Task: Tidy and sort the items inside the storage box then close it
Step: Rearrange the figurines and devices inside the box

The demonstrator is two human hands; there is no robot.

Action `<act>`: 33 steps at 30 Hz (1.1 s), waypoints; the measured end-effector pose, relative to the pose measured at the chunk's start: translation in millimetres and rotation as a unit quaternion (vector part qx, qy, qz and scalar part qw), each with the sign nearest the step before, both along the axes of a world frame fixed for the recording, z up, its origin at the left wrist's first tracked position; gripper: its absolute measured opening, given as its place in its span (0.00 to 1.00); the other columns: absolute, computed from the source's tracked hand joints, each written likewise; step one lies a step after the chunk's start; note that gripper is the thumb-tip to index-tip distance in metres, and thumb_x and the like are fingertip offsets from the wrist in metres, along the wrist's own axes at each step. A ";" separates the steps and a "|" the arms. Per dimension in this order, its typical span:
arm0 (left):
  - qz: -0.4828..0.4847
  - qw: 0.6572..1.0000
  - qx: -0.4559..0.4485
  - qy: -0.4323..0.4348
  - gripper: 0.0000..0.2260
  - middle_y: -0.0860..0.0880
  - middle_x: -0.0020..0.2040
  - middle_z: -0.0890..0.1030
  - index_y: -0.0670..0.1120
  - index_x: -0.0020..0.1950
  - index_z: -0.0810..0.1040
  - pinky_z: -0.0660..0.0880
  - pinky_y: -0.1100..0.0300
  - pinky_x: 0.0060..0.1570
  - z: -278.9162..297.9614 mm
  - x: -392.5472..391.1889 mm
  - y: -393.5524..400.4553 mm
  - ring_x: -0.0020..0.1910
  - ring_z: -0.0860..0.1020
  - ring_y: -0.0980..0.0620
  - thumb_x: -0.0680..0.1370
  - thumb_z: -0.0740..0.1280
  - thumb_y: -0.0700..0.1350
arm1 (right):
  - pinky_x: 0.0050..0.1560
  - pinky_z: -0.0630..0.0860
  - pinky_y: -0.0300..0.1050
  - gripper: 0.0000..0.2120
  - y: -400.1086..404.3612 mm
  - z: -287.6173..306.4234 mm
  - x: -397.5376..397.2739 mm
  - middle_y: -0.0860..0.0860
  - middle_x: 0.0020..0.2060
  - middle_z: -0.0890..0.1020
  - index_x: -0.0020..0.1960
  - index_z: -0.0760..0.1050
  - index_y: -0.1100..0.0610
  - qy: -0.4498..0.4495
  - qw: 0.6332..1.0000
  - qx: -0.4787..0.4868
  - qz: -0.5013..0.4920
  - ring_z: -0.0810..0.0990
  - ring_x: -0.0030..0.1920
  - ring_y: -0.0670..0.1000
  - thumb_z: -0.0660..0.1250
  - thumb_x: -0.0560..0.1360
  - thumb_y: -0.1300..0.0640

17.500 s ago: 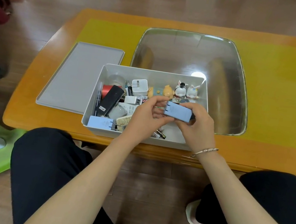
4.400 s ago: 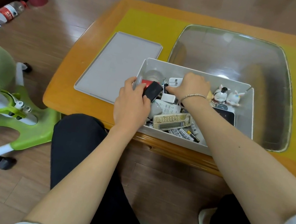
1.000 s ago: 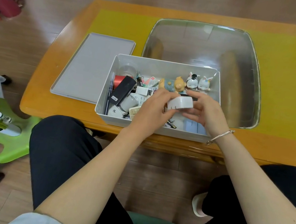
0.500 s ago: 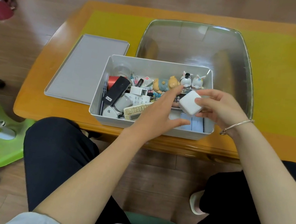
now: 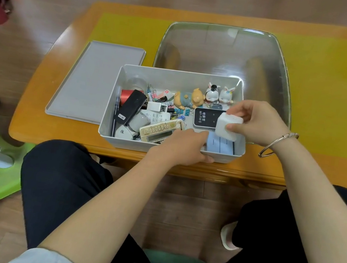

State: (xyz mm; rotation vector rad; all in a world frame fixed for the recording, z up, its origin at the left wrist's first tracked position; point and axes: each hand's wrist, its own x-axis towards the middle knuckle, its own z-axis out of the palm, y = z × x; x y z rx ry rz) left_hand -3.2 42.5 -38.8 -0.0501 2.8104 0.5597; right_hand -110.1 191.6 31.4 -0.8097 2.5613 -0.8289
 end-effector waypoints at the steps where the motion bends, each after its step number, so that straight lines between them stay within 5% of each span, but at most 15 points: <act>1: 0.001 1.000 0.002 -0.001 0.26 0.49 0.62 0.78 0.50 0.68 0.67 0.69 0.48 0.57 0.0 0.0 -0.3 0.61 0.74 0.46 0.75 0.66 0.62 | 0.49 0.76 0.42 0.14 -1.4 -0.7 1.1 0.49 0.44 0.81 0.50 0.79 0.51 -0.010 1.000 0.017 0.025 0.78 0.43 0.47 0.76 0.66 0.58; 10: 0.008 1.000 0.007 0.003 0.29 0.47 0.62 0.78 0.49 0.71 0.65 0.71 0.47 0.57 0.7 3.7 0.3 0.60 0.75 0.45 0.75 0.65 0.63 | 0.56 0.75 0.49 0.07 -8.3 -5.1 1.4 0.45 0.47 0.82 0.50 0.77 0.48 -0.005 0.971 0.191 0.142 0.78 0.50 0.47 0.69 0.73 0.55; 15: 0.000 1.000 0.011 0.007 0.31 0.47 0.63 0.78 0.51 0.73 0.62 0.72 0.49 0.56 2.8 4.9 0.3 0.59 0.75 0.45 0.75 0.65 0.62 | 0.51 0.62 0.48 0.16 -15.3 -8.3 2.7 0.44 0.53 0.79 0.58 0.76 0.42 0.083 0.932 0.308 0.175 0.73 0.56 0.50 0.60 0.76 0.60; 25: -0.014 0.991 -0.053 0.121 0.23 0.48 0.55 0.82 0.49 0.66 0.62 0.71 0.52 0.50 0.0 16.2 6.6 0.50 0.80 0.46 0.78 0.63 0.59 | 0.60 0.60 0.53 0.24 -19.2 -14.8 -0.8 0.48 0.60 0.77 0.66 0.70 0.47 0.117 0.935 0.300 0.147 0.73 0.61 0.53 0.54 0.74 0.65; 33: -0.037 0.991 -0.045 0.117 0.19 0.51 0.57 0.82 0.51 0.68 0.65 0.70 0.54 0.51 1.6 17.6 5.8 0.53 0.79 0.46 0.80 0.61 0.57 | 0.58 0.59 0.54 0.21 -26.6 -21.1 -4.7 0.46 0.48 0.75 0.57 0.76 0.45 0.099 0.921 0.336 0.172 0.73 0.55 0.51 0.53 0.75 0.64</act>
